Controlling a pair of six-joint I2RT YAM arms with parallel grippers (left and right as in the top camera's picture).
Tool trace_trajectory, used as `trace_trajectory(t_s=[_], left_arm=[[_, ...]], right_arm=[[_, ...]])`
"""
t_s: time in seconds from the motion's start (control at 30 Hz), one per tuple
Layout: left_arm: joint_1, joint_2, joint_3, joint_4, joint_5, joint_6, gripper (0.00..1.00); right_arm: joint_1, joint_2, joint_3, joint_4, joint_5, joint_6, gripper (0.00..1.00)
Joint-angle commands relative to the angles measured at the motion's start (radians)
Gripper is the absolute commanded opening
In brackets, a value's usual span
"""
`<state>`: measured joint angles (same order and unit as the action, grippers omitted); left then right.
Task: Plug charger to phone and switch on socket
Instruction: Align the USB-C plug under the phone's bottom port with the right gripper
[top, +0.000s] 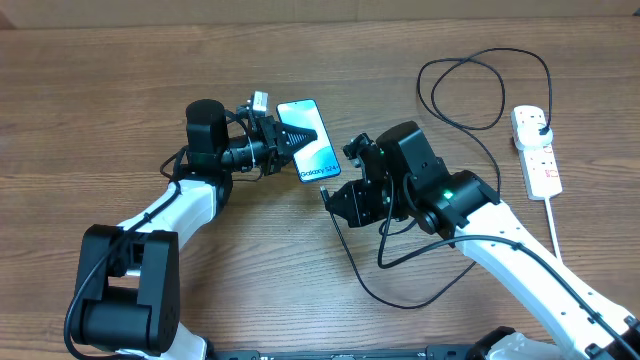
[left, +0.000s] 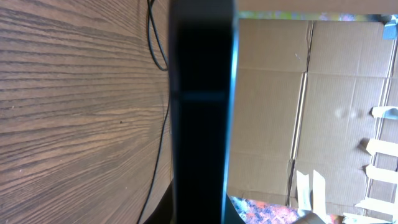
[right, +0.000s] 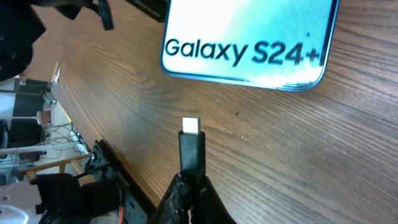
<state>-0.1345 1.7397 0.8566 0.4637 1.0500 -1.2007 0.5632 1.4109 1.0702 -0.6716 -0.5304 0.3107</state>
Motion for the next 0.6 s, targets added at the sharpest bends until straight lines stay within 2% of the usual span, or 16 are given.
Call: trace_trajectory(t_s=[0.0,0.57], left_arm=[[-0.005,-0.004,0.012,0.011,0.017,0.021,0.04],[-0.005,-0.004,0.012,0.011,0.017,0.019,0.04]], right_arm=[[-0.002,0.029,-0.003,0.010,0.014,0.000,0.04],[-0.002,0.039,-0.003,0.042,0.067,0.008,0.04]])
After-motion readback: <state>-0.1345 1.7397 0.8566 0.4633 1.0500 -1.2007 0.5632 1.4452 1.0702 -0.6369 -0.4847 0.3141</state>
